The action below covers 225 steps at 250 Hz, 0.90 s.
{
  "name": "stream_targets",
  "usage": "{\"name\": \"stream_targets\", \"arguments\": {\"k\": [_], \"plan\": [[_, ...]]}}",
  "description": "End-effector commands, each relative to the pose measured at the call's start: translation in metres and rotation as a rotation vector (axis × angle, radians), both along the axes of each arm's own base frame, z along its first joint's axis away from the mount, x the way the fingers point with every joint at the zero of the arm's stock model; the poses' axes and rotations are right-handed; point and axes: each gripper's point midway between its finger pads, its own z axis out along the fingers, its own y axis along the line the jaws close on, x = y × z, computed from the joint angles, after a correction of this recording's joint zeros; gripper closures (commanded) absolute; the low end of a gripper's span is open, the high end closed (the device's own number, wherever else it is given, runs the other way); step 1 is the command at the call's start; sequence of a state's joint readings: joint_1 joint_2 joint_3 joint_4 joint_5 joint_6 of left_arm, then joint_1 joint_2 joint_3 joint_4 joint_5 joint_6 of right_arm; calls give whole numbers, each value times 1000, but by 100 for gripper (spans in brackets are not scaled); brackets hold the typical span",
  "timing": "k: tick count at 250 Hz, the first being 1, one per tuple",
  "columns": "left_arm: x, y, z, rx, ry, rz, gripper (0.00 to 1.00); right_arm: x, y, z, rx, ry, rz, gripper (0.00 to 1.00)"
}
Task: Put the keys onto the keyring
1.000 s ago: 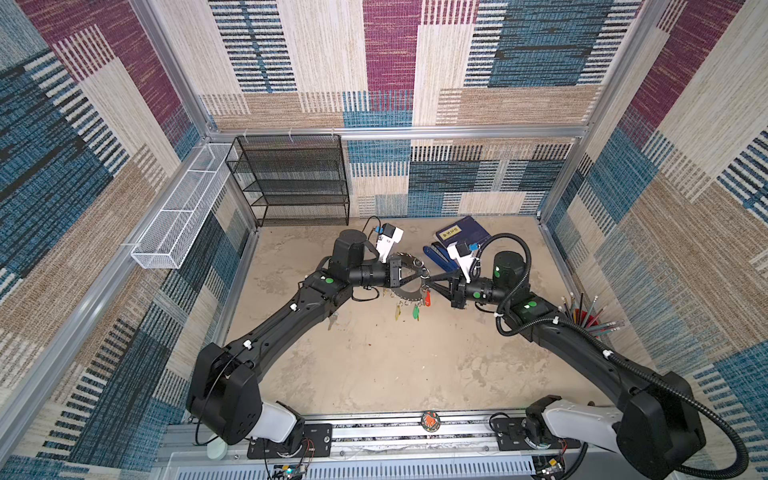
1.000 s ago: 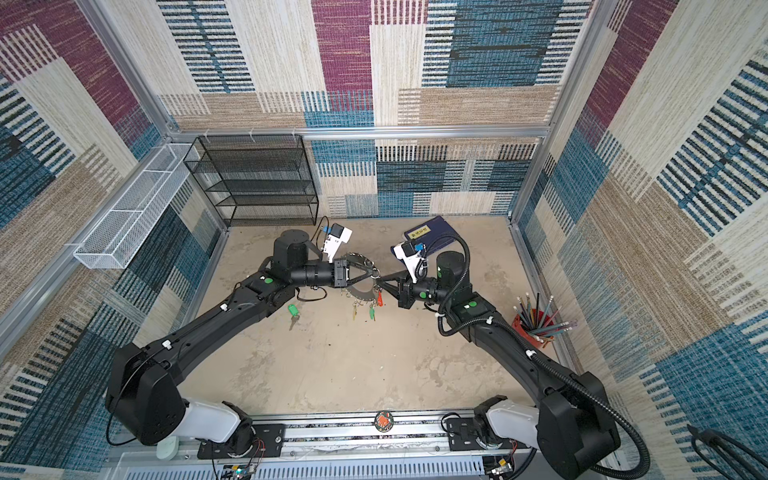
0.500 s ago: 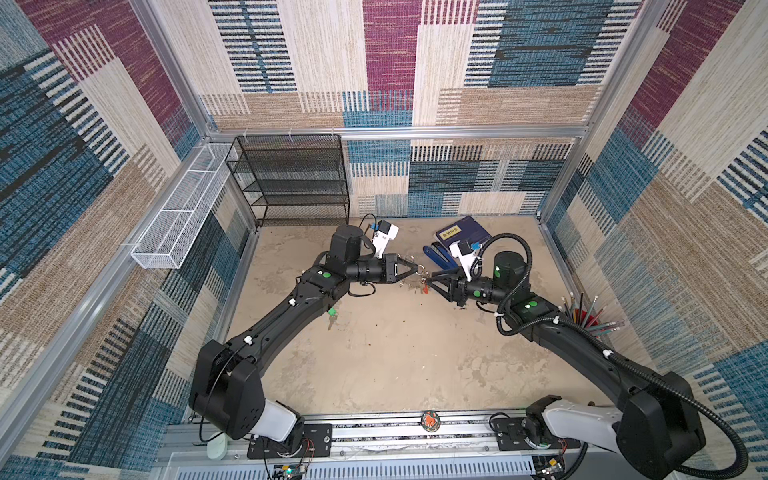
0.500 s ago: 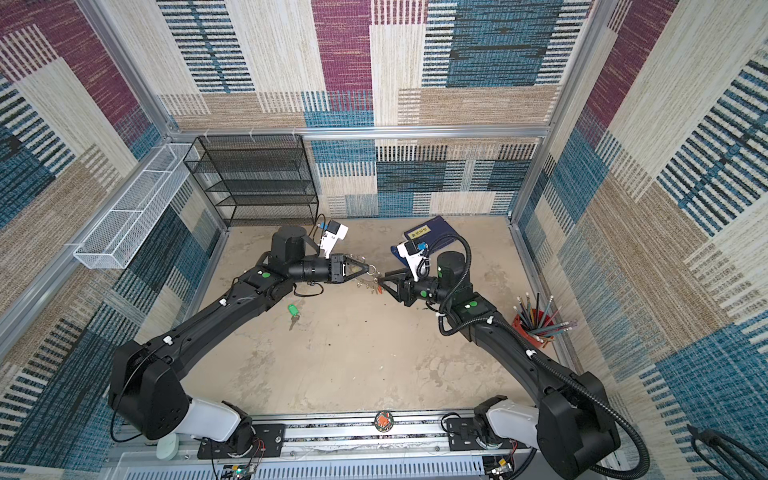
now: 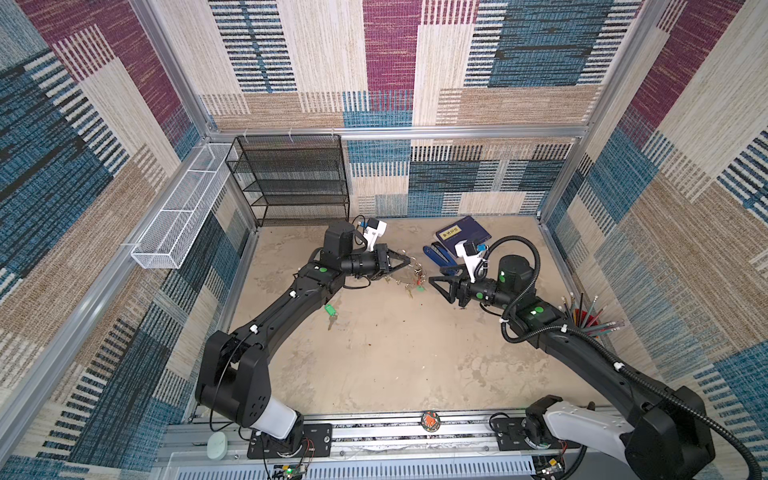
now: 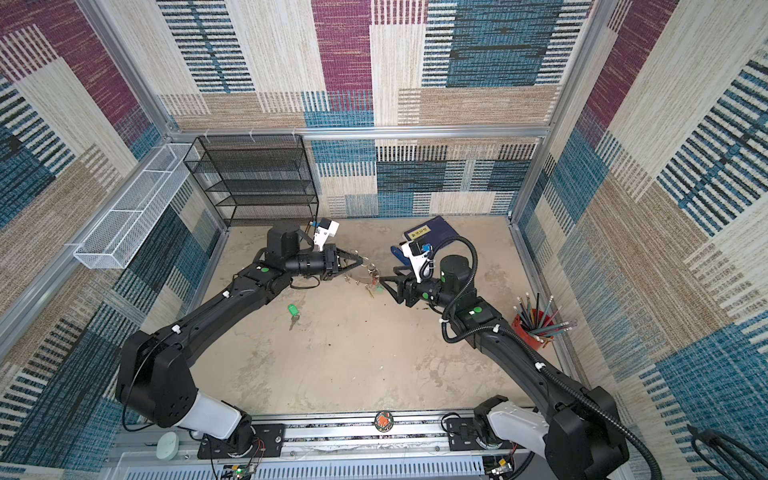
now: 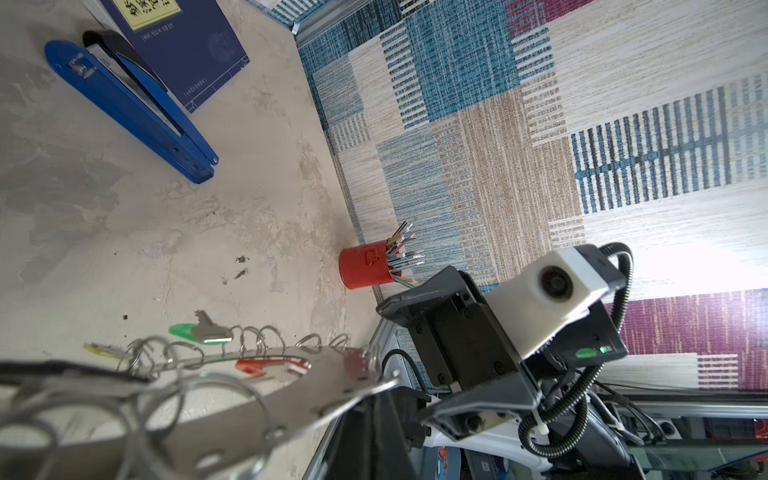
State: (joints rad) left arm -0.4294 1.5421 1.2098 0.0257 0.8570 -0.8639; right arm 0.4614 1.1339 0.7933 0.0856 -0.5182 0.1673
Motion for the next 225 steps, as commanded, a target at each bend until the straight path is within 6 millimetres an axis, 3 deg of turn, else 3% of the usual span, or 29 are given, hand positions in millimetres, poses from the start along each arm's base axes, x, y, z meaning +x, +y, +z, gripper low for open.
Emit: {"name": "stream_targets", "arguments": {"k": [1,51,103,143,225], "plan": [[-1,-2,11,-52,11,-42,100,12,0,10,-33,-108,-63,35],[10,7,-35,-71,258,-50,100,21,-4,13,-17,-108,-112,32],[10,1,-74,-42,404,-78,100,24,-3,-4,-42,-57,-124,31],[8,4,-73,3,396,-70,100,24,0,-24,-96,-53,-126,34],[0,14,-74,96,424,-28,100,19,33,-51,-243,-144,-100,45]]}}
